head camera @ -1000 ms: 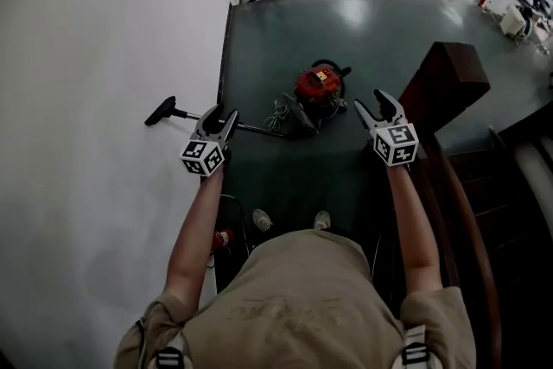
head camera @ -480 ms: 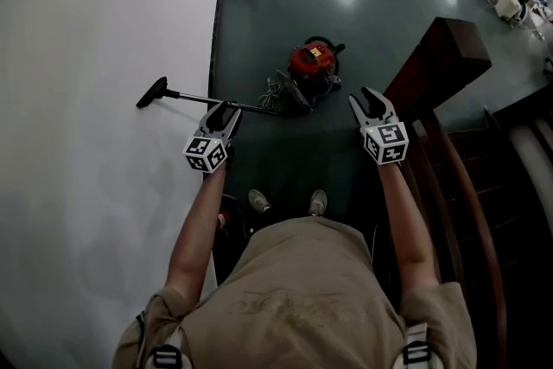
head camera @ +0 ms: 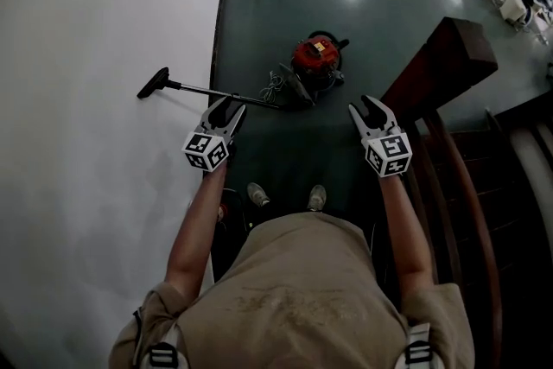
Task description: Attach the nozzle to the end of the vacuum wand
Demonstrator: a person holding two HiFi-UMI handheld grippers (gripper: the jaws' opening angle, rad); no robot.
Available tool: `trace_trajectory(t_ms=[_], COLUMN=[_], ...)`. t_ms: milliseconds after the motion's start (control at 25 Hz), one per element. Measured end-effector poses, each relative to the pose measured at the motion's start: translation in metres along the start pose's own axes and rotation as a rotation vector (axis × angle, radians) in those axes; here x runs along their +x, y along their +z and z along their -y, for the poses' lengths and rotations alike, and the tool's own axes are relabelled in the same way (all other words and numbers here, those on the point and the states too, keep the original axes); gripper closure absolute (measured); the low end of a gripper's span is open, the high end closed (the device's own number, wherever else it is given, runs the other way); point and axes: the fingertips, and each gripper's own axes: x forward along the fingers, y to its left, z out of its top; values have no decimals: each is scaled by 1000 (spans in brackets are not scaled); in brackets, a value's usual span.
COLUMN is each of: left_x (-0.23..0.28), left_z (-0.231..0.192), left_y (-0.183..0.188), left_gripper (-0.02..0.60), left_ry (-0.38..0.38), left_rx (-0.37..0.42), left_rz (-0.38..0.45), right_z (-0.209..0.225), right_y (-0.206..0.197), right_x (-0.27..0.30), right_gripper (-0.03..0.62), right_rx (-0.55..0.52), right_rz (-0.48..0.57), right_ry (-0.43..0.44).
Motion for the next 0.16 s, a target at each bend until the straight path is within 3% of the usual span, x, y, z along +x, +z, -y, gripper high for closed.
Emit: trace_trajectory(t_ms=[160], left_x=[-1], left_z=[-1], left_y=[-4], left_gripper=[391], left_ry=[2], left_rx=[-7], left_rz=[-9], right_z=[-3], right_y=[-6], right_x=[-2], right_gripper=[439], right_rx=[1], right_rz=[-14], right_ry=[9])
